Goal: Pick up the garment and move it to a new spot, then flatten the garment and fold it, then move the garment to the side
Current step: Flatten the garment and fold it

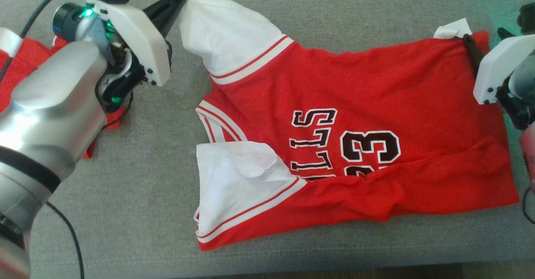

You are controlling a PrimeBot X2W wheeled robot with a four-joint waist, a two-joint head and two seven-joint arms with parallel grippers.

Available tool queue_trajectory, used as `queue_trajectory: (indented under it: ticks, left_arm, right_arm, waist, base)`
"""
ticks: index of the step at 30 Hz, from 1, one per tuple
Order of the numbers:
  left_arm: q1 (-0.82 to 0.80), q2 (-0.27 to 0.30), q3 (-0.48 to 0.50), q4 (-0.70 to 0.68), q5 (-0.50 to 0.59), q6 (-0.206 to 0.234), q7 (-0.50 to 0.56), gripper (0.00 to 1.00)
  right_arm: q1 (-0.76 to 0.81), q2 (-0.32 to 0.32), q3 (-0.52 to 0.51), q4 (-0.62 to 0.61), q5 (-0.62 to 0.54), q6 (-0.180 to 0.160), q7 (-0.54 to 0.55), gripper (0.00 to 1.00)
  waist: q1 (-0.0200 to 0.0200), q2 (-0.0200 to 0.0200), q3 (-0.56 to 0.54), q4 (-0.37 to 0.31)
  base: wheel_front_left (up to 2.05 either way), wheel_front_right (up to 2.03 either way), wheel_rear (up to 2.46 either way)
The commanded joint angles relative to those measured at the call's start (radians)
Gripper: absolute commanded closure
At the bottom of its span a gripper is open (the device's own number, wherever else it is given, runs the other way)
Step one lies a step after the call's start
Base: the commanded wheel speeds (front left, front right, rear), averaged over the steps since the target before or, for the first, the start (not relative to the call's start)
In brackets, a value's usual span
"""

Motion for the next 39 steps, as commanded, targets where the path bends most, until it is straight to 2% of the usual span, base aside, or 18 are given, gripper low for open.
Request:
queue_trajectory:
  ticks: [1, 7, 8, 9, 10, 18, 25, 34, 39]
  left_arm:
    - [-0.065, 0.034, 0.027, -0.016, -0.01, 0.002, -0.012, 1.0]
    - [-0.078, 0.034, 0.013, -0.016, -0.017, 0.002, -0.013, 1.0]
    - [-0.08, 0.035, 0.011, -0.015, -0.018, 0.002, -0.014, 1.0]
    - [-0.081, 0.035, 0.009, -0.012, -0.019, 0.002, -0.015, 1.0]
    - [-0.083, 0.036, 0.008, -0.009, -0.02, 0.002, -0.016, 1.0]
    - [-0.089, 0.033, 0.001, 0.044, -0.026, 0.002, -0.029, 1.0]
    - [-0.116, 0.015, -0.007, 0.104, -0.002, 0.002, -0.052, 1.0]
    - [-0.2, -0.025, -0.021, 0.203, 0.046, 0.003, -0.096, 1.0]
    - [-0.277, -0.06, -0.019, 0.286, 0.083, 0.014, -0.142, 1.0]
  right_arm:
    - [-0.029, -0.012, 0.012, -0.01, -0.008, -0.001, 0.0, 0.0]
    - [-0.057, -0.008, 0.032, 0.049, -0.013, -0.001, -0.003, 0.0]
    - [-0.06, -0.006, 0.035, 0.057, -0.009, -0.001, -0.002, 0.33]
    - [-0.064, -0.005, 0.04, 0.064, -0.006, -0.001, -0.001, 0.85]
    - [-0.066, -0.005, 0.044, 0.07, -0.004, -0.001, 0.001, 1.0]
    - [-0.101, -0.028, 0.073, 0.095, 0.016, -0.001, -0.004, 1.0]
    - [-0.147, -0.059, 0.027, 0.136, -0.063, -0.001, -0.053, 1.0]
    - [-0.211, -0.018, -0.029, 0.162, -0.151, -0.001, -0.15, 1.0]
    - [-0.273, 0.001, -0.077, 0.176, -0.227, -0.001, -0.242, 1.0]
  waist:
    - [0.0, 0.0, 0.004, 0.003]
    - [0.0, 0.0, 0.015, 0.009]
    - [0.0, 0.0, 0.016, 0.009]
    - [0.0, 0.0, 0.017, 0.008]
    - [0.0, 0.0, 0.017, 0.007]
    - [0.0, 0.0, 0.015, -0.005]
    - [0.0, 0.0, 0.023, -0.011]
    - [0.0, 0.0, 0.049, -0.029]
    - [0.0, 0.0, 0.066, -0.041]
  base:
    - [0.0, 0.0, 0.0]
    - [0.0, 0.0, 0.0]
    - [0.0, 0.0, 0.0]
    - [0.0, 0.0, 0.0]
    - [0.0, 0.0, 0.0]
    - [0.0, 0.0, 0.0]
    - [0.0, 0.0, 0.0]
    - [0.0, 0.0, 0.0]
    - [0.0, 0.0, 0.0]
